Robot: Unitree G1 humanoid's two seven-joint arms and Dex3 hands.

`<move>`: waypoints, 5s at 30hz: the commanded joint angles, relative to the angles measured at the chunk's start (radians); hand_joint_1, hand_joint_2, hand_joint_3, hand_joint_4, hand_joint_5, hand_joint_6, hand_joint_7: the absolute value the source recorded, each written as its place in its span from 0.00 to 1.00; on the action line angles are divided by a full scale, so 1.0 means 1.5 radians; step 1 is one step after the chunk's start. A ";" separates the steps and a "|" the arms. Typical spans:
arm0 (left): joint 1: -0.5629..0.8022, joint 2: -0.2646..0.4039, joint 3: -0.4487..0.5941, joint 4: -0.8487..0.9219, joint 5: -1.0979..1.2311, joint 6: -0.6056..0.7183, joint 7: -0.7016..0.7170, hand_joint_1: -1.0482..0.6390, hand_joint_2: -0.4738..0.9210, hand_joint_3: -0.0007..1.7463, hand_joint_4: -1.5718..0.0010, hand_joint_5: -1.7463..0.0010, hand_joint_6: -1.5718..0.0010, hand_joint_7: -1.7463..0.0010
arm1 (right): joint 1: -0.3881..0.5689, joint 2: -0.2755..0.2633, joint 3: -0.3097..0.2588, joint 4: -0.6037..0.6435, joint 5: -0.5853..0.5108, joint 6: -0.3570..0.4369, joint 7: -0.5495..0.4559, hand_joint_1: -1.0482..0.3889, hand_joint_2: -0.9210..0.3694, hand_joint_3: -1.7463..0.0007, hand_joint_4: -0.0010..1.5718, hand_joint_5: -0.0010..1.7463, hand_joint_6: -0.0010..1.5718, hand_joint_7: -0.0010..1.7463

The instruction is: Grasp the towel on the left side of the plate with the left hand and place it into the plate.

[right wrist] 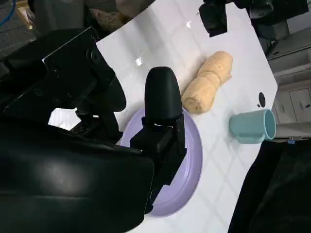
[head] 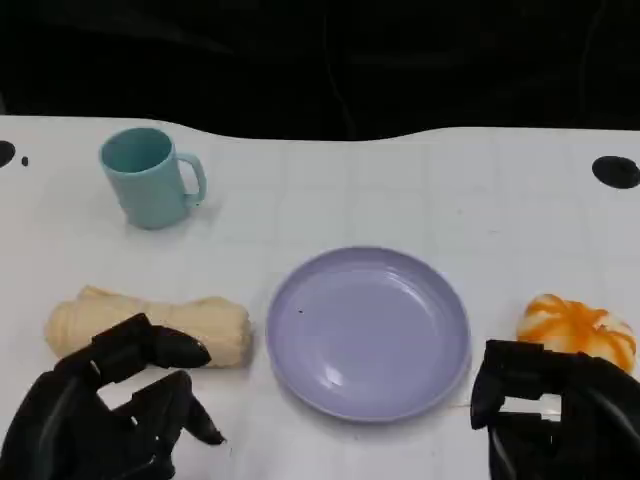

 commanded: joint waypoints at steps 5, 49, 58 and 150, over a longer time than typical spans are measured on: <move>-0.013 0.026 0.005 -0.036 0.095 -0.041 0.026 0.43 0.99 0.13 0.61 0.50 0.50 0.90 | -0.005 0.002 -0.004 -0.014 0.005 0.010 -0.012 0.77 0.36 0.17 0.51 1.00 0.42 0.92; -0.391 0.205 -0.368 0.398 1.062 -0.030 -0.030 0.26 0.99 0.00 0.77 0.93 0.80 0.99 | 0.011 0.003 -0.005 -0.043 0.009 0.033 -0.019 0.76 0.37 0.16 0.52 1.00 0.44 0.92; -0.433 0.186 -0.393 0.572 1.014 -0.091 0.041 0.32 1.00 0.05 0.70 0.94 0.78 0.99 | 0.014 0.004 0.000 -0.052 0.007 0.032 -0.021 0.75 0.38 0.16 0.52 1.00 0.44 0.91; -0.407 0.054 -0.297 0.093 0.796 0.054 -0.237 0.23 1.00 0.07 0.98 0.69 0.89 0.96 | -0.012 0.017 0.006 -0.079 0.014 0.087 -0.037 0.76 0.38 0.16 0.52 1.00 0.45 0.90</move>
